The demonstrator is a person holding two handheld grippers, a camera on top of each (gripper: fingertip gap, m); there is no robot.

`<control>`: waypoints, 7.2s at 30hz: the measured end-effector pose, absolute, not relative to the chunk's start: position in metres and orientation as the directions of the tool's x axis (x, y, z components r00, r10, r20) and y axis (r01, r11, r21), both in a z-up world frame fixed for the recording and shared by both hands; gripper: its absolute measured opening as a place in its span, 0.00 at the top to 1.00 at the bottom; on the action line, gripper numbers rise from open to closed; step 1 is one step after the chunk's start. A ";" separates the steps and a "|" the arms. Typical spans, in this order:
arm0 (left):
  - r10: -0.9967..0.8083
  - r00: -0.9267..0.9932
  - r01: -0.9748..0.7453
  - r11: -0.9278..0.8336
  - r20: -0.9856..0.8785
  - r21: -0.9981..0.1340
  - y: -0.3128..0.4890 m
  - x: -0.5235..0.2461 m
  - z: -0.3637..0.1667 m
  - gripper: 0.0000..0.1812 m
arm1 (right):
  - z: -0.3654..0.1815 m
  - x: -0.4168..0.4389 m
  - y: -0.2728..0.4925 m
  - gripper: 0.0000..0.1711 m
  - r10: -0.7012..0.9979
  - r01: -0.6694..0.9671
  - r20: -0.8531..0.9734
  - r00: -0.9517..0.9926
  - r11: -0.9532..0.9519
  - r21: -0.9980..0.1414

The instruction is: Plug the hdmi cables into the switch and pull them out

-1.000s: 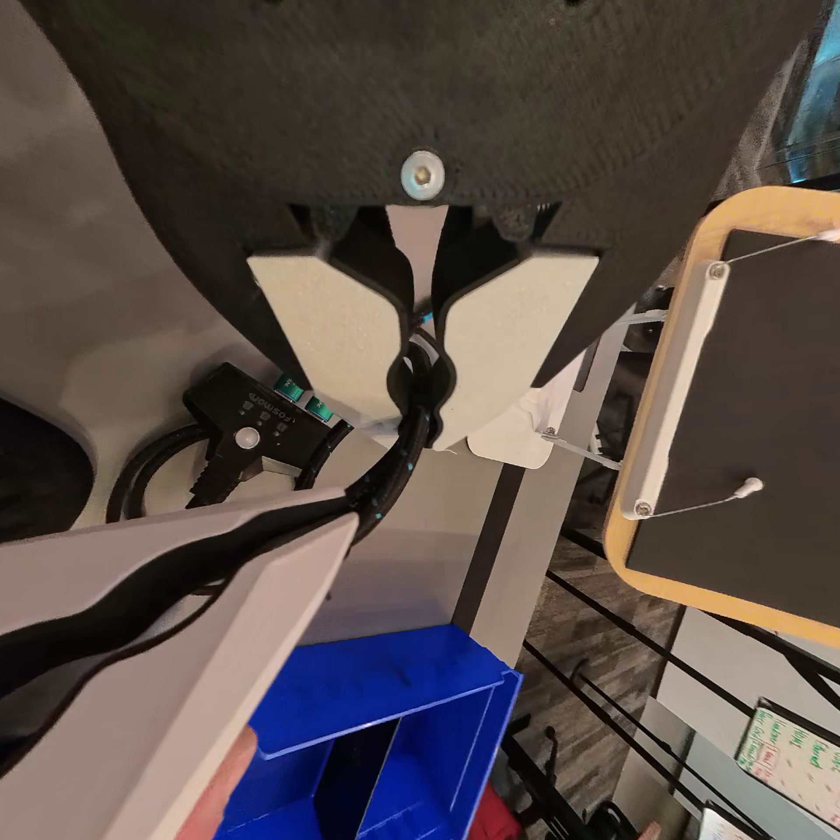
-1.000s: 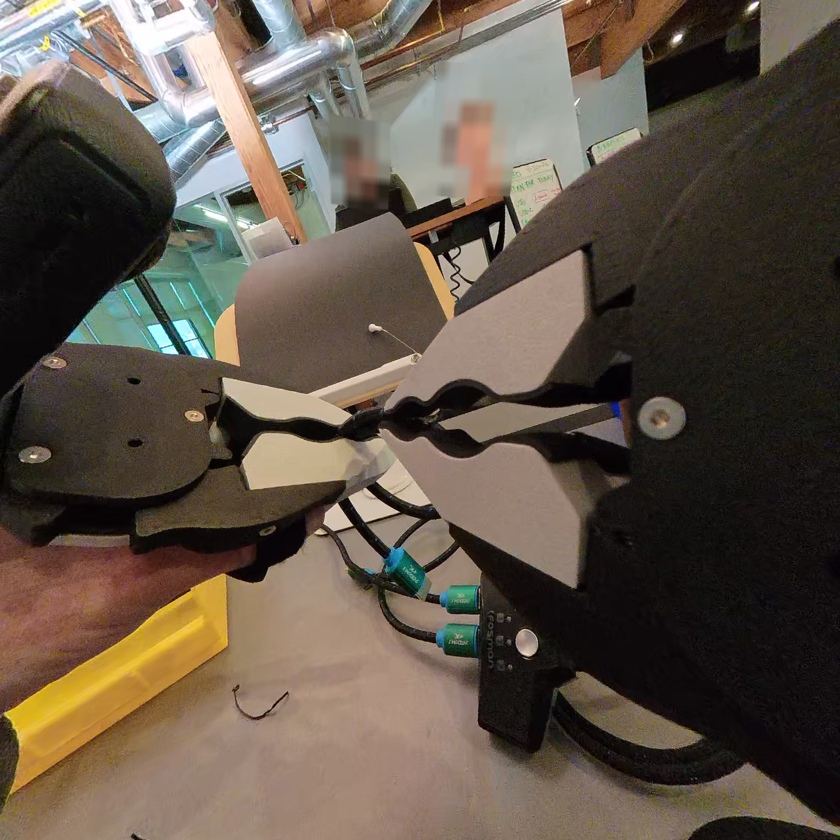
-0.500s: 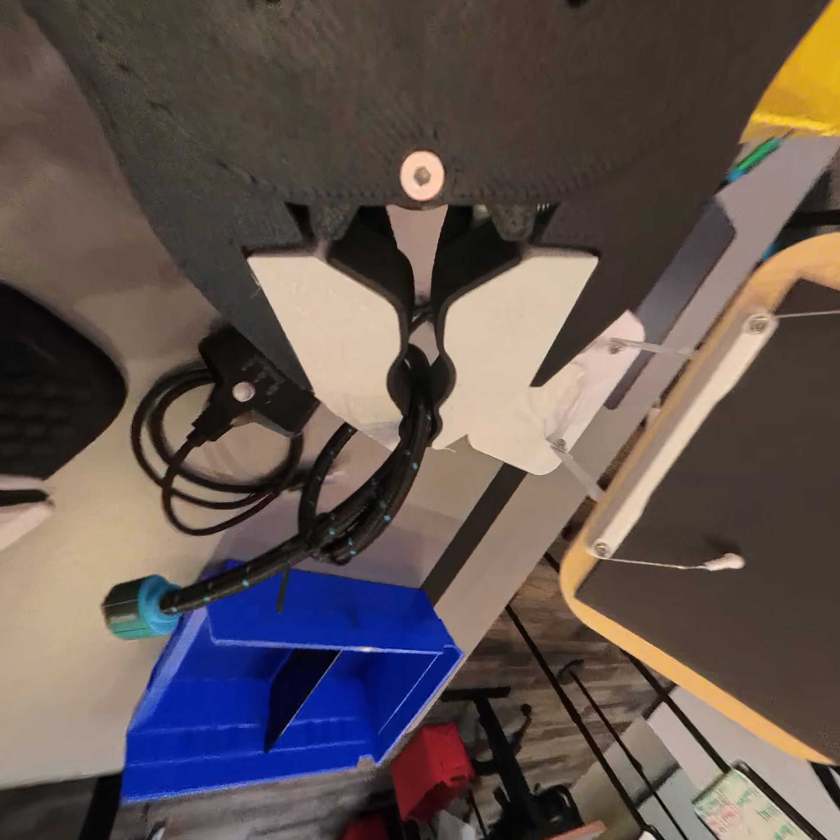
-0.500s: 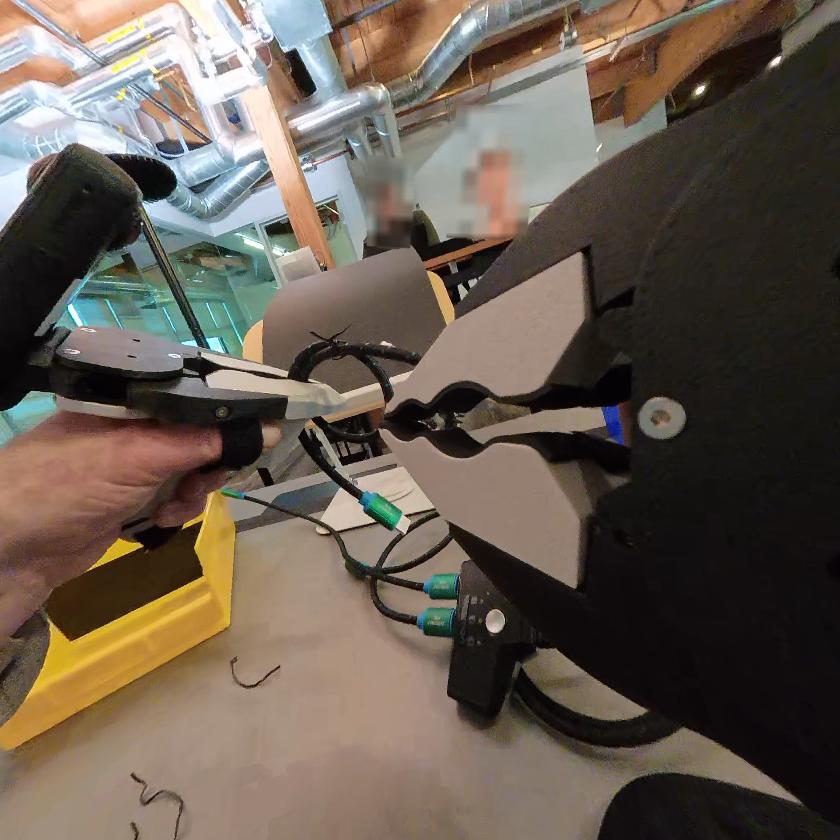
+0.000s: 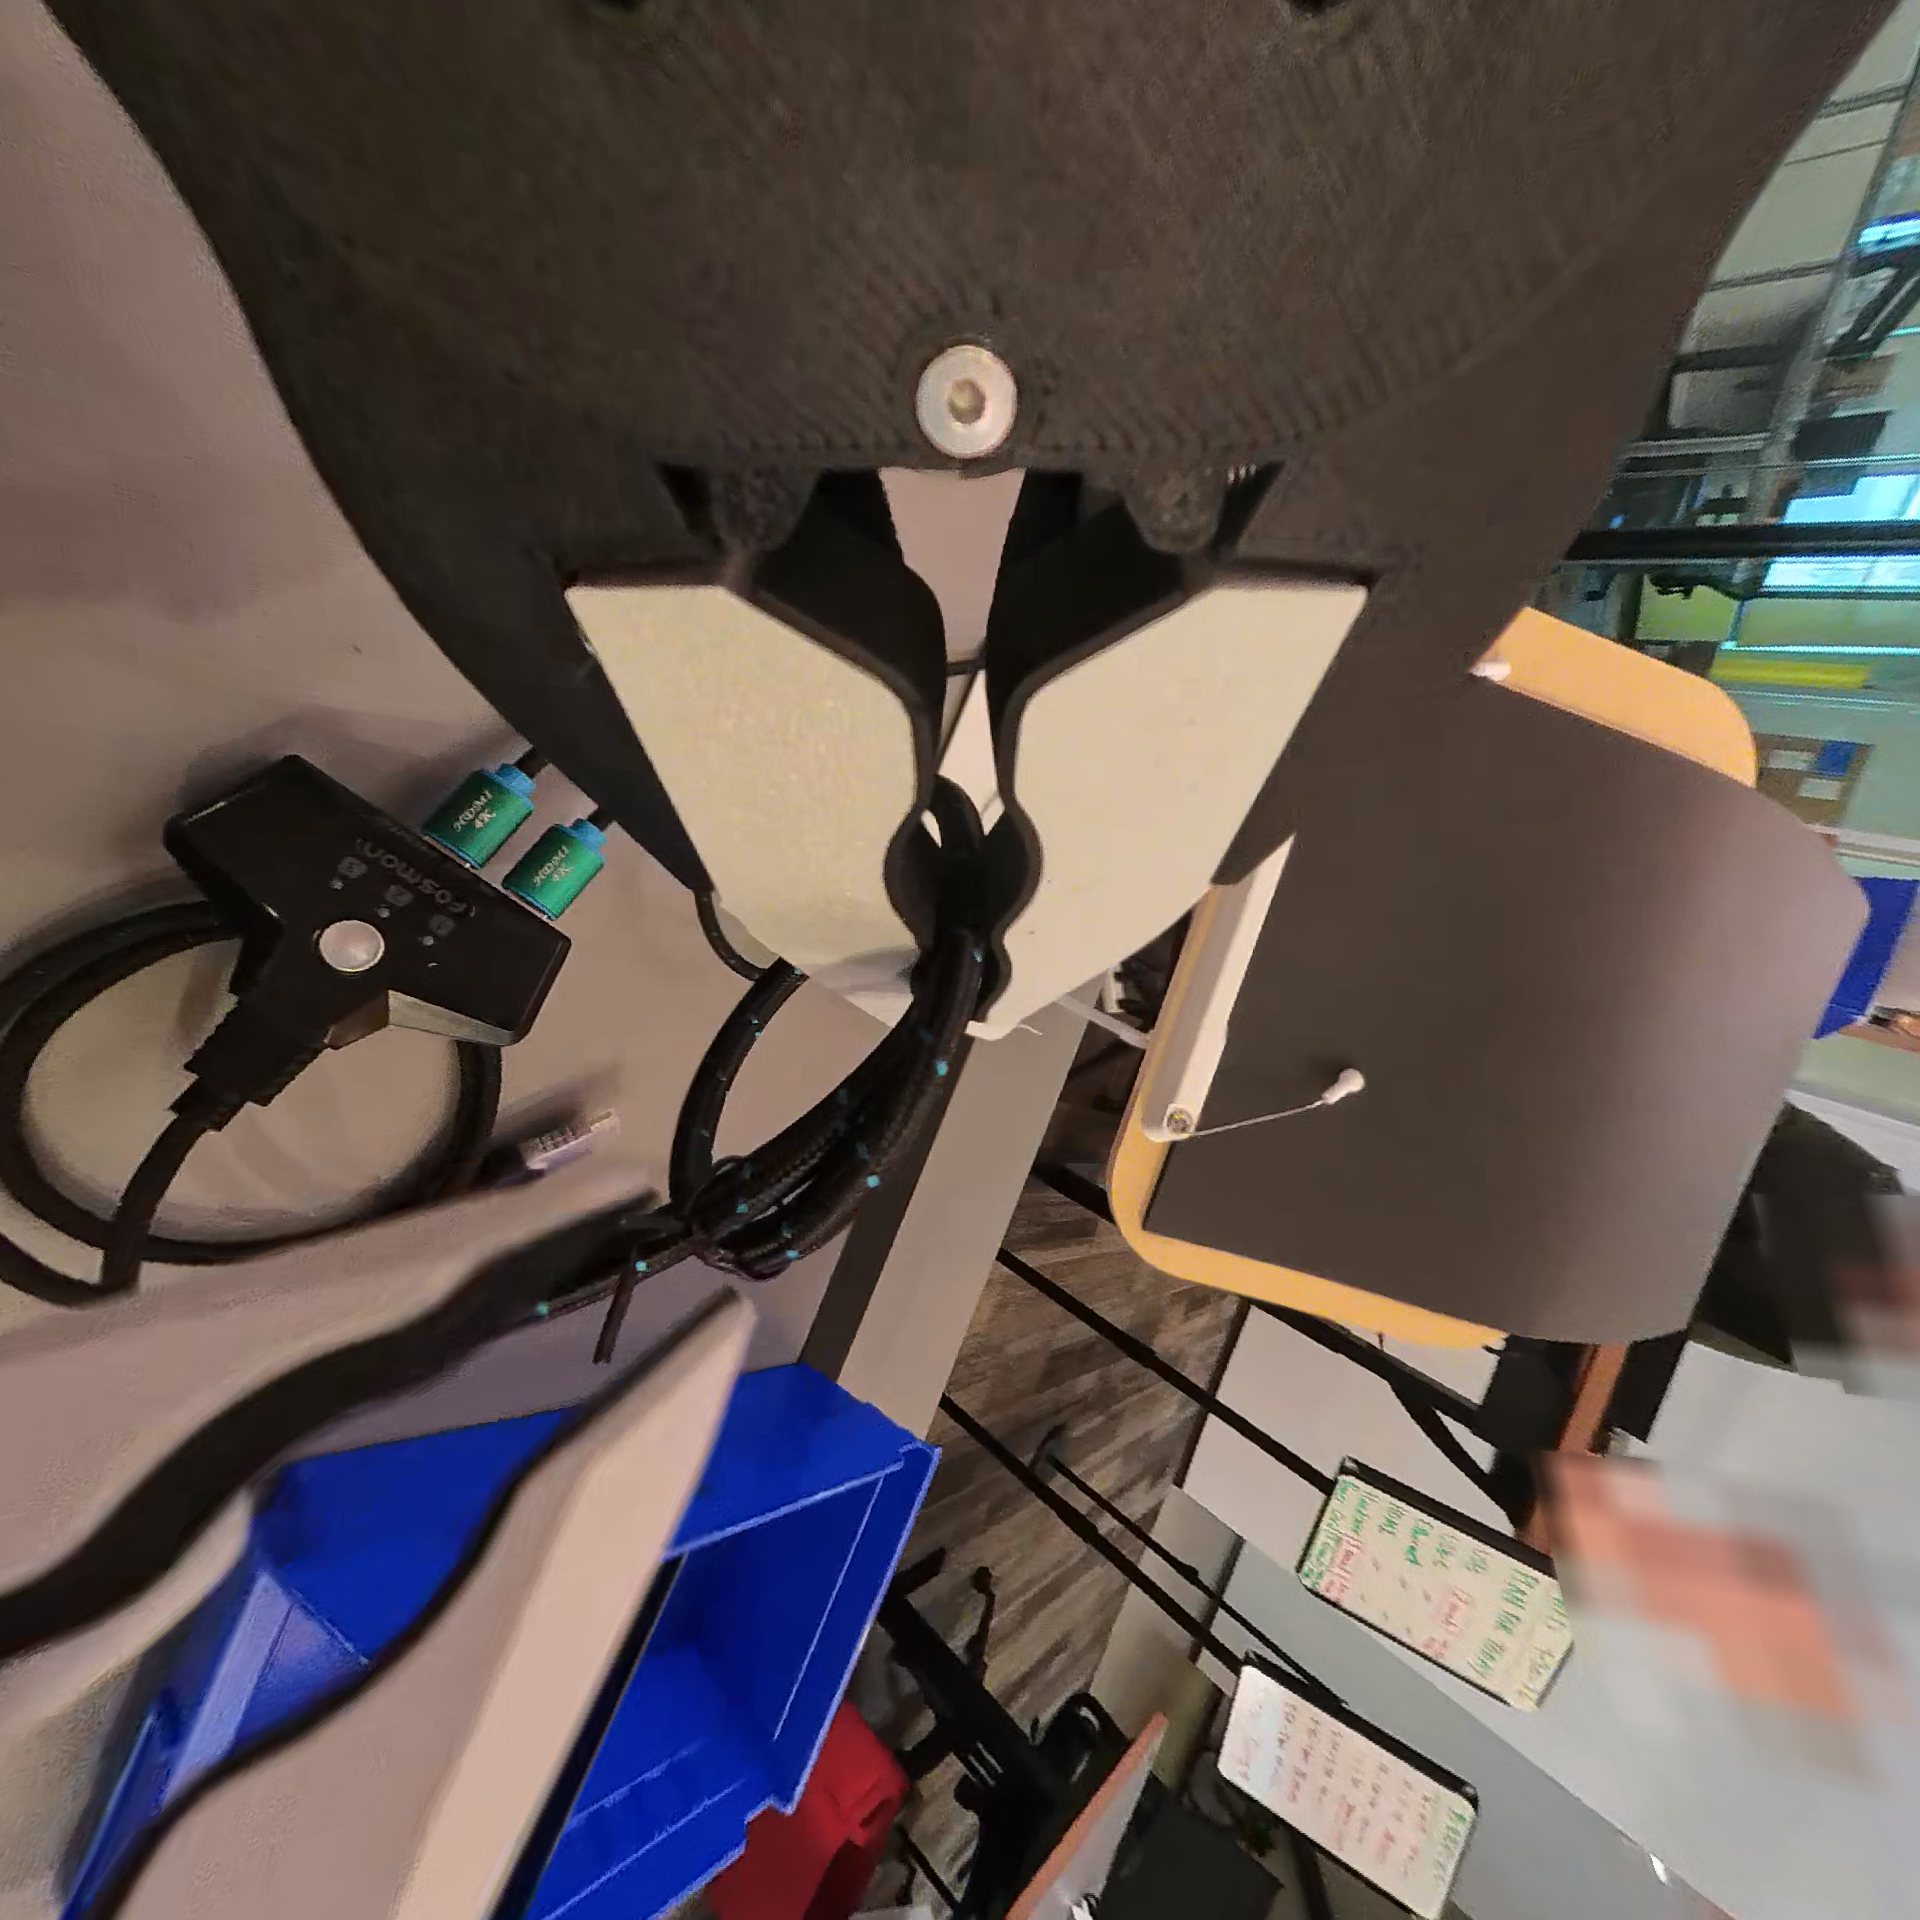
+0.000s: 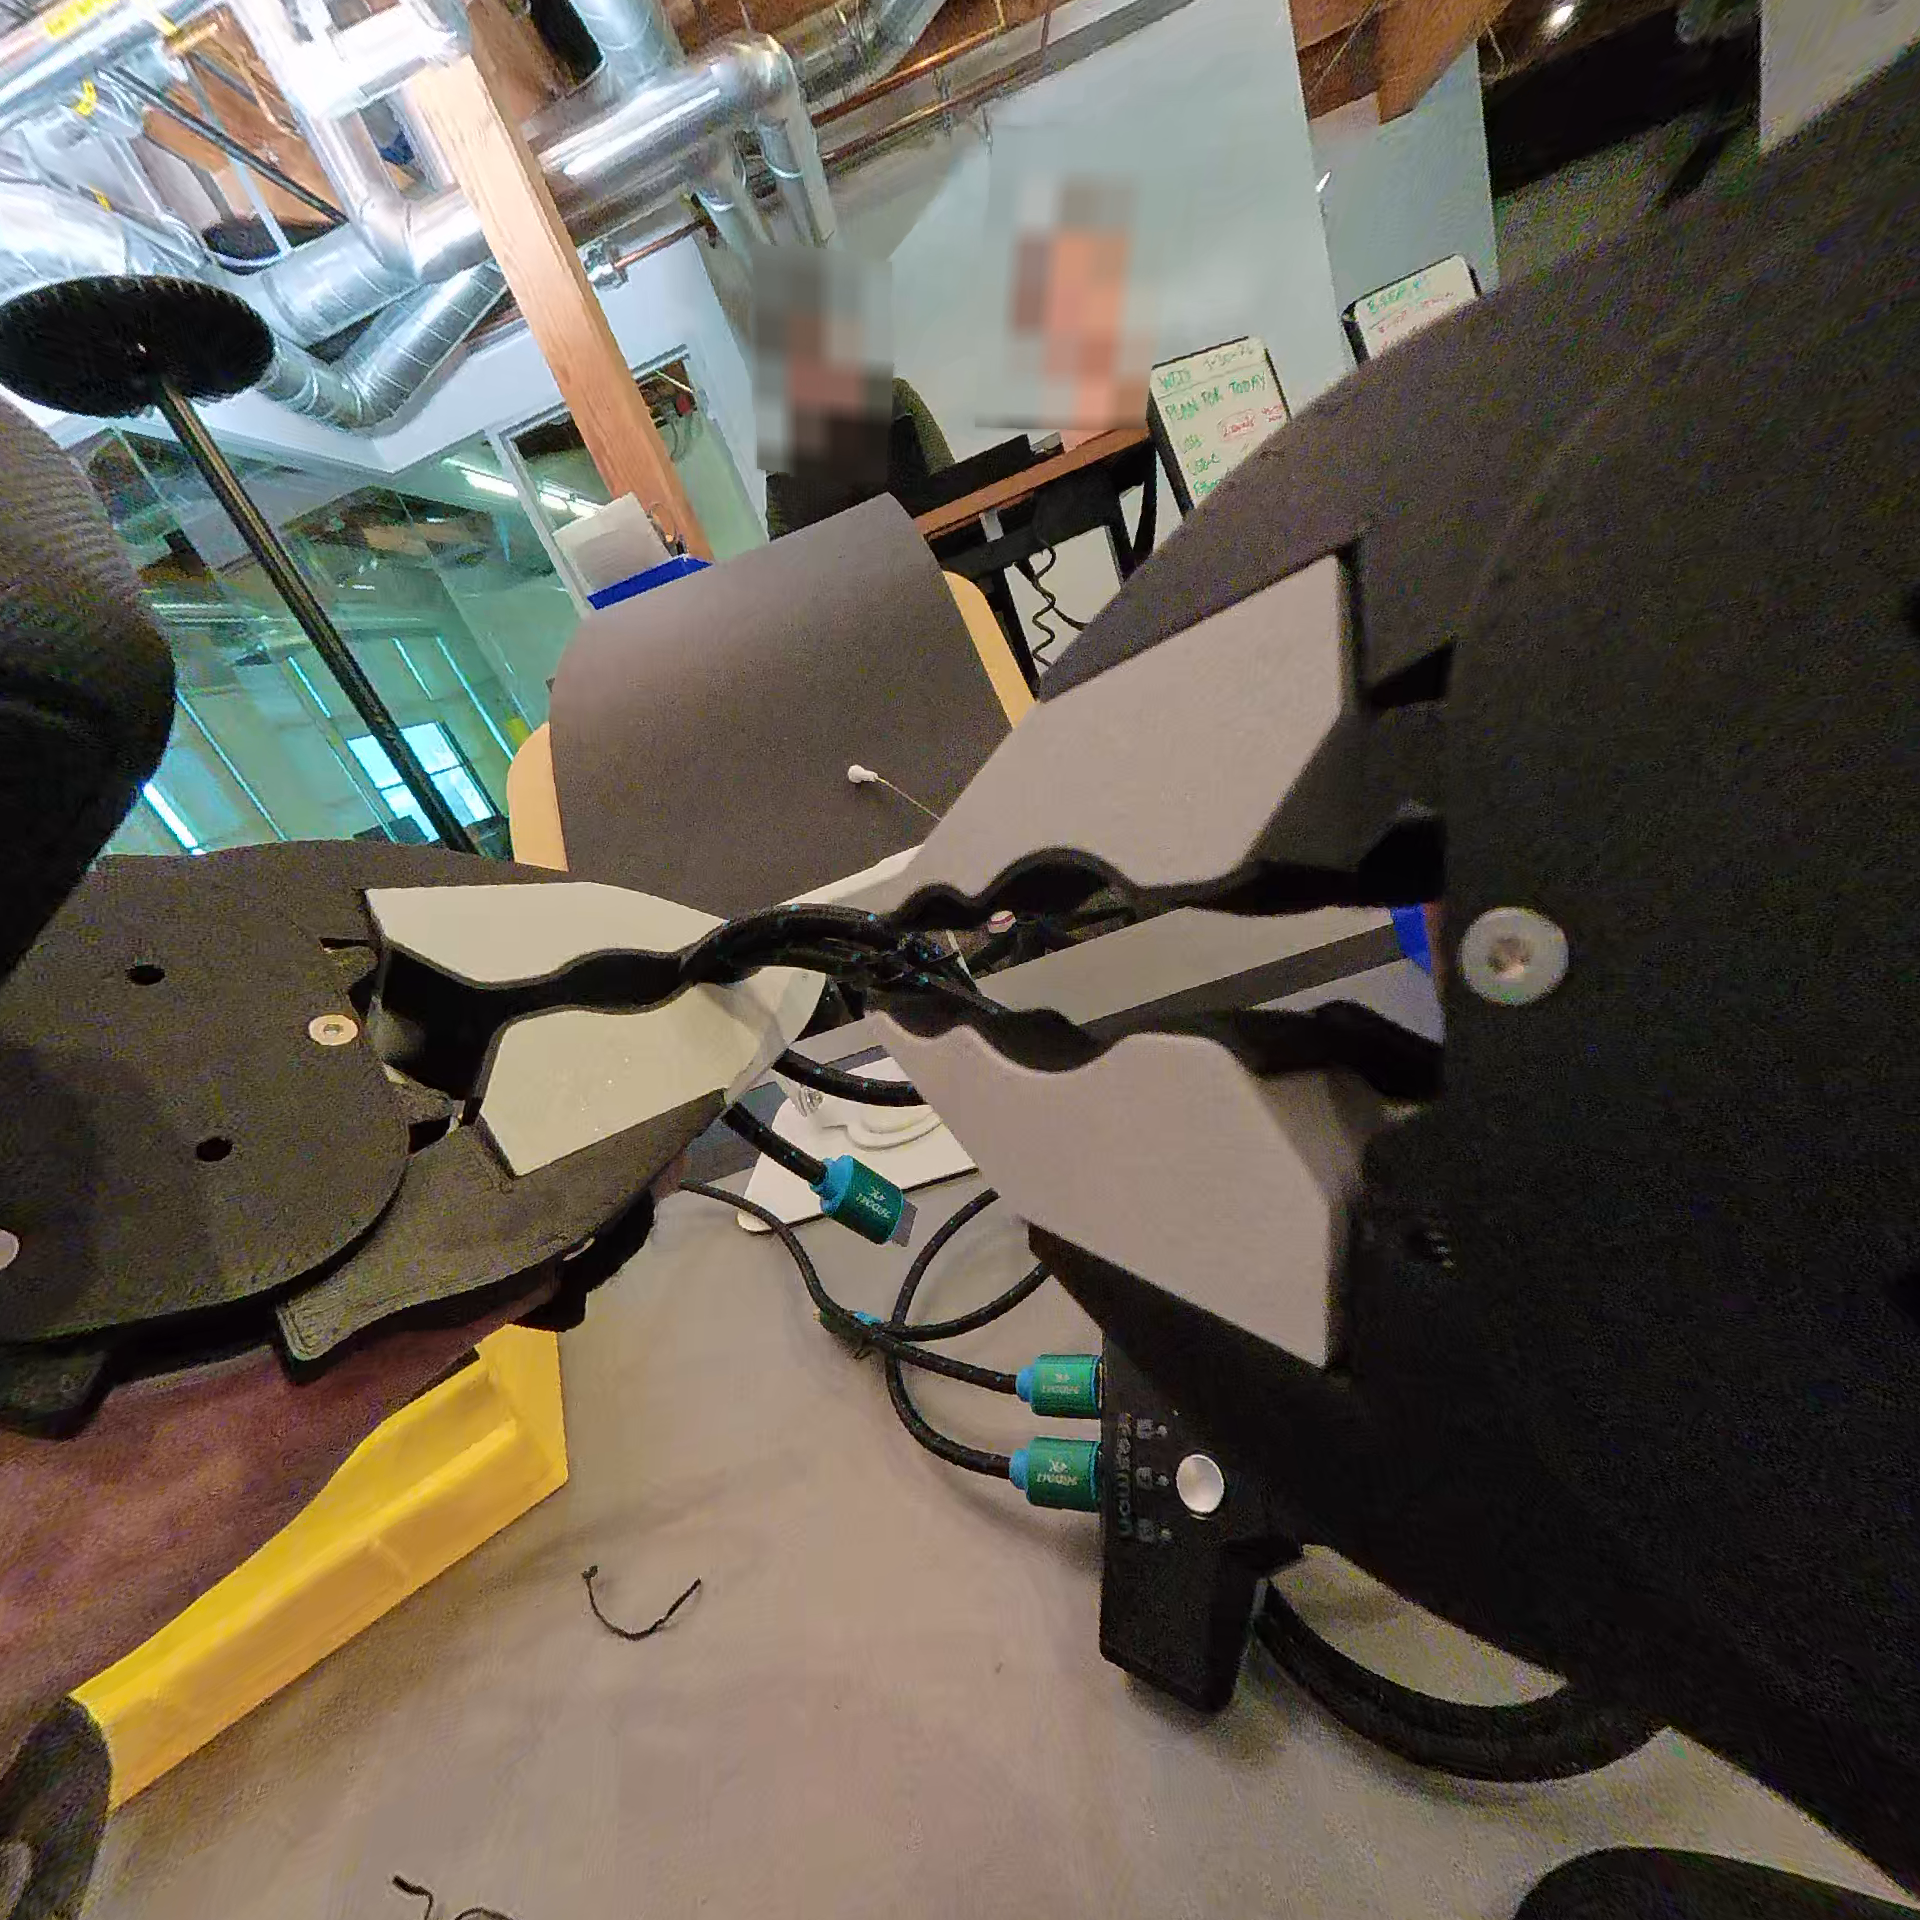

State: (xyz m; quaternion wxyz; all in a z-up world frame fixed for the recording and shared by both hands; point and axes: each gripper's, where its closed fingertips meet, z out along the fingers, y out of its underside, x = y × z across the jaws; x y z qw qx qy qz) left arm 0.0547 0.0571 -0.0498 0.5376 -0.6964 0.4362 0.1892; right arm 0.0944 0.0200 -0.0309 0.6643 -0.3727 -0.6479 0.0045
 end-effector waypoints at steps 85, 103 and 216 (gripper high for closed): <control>0.124 0.635 -0.772 0.155 -0.763 -0.617 0.061 0.040 -0.005 0.99 | -0.007 0.104 -0.006 0.78 0.438 0.387 0.817 0.376 0.727 -0.568; -0.049 0.684 -0.635 0.450 -0.728 -0.628 -0.007 0.039 -0.005 0.99 | -0.041 0.075 -0.014 0.83 0.992 0.086 -0.090 -0.086 -0.083 -0.993; -0.585 0.507 -0.849 -0.213 -0.633 -0.483 -0.021 -0.031 -0.080 0.98 | -0.021 0.093 0.080 1.00 0.646 0.478 0.675 0.356 0.494 -0.726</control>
